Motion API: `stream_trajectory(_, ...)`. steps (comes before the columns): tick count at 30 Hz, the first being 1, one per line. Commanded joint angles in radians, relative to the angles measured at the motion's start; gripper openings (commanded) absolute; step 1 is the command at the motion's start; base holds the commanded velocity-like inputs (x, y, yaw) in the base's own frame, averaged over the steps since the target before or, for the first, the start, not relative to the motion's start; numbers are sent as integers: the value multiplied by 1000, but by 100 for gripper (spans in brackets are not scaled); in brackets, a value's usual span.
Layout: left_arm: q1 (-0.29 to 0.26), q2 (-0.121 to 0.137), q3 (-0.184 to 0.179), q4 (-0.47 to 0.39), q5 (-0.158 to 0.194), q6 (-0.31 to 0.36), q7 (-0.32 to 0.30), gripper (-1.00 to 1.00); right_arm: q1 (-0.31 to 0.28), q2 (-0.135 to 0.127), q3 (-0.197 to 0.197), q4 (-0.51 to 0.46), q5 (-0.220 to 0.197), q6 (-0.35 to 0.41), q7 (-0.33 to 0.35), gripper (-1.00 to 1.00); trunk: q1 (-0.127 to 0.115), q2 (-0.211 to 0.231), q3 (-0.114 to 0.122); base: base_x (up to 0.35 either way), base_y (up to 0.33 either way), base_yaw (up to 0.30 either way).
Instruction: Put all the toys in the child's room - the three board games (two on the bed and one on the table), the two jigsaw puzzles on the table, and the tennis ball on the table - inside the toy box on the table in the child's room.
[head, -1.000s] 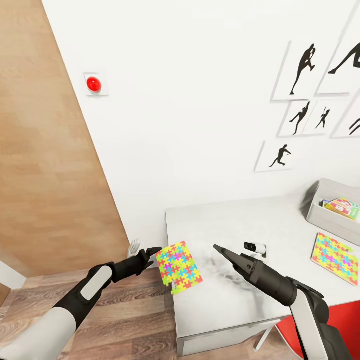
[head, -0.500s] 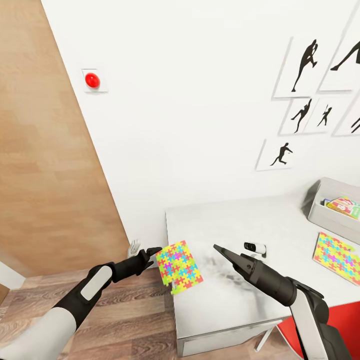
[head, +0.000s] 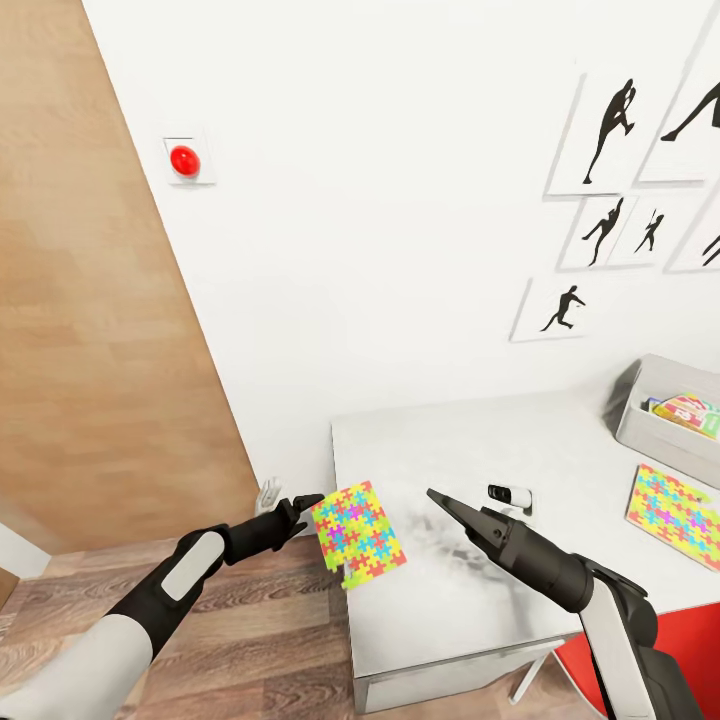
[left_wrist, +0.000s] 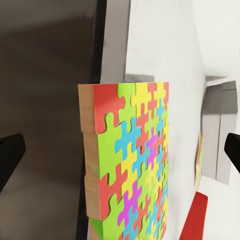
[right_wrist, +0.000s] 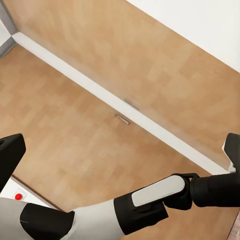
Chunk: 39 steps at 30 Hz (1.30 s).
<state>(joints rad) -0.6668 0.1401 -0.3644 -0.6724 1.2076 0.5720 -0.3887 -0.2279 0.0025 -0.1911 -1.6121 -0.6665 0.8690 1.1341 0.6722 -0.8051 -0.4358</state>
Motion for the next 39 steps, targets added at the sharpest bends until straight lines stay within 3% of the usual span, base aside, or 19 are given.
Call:
stream_trajectory(1, -1, 1, -4, 0, 6, 2, -1, 100, -1, 0, -1, 0, -2, 5, 1, 100, 0, -1, -1, -8, -16, 0)
stream_trajectory(27, 0, 0, -4, -1, 6, 2, -1, 100, -1, 0, -1, 0, -2, 5, 0, 100, 0, -1, -1, -17, -40, 0)
stream_trajectory(28, 0, 0, -4, -1, 6, 2, -1, -100, -1, 0, -1, 0, -2, 5, 0, 100, 0, -1, -1, 0, 0, 0)
stream_trajectory(39, -1, 1, -4, -1, 6, 3, -2, -100, -1, -1, -1, 0, -2, 5, 0, 100, 0, -1, -1, 0, 0, 0)
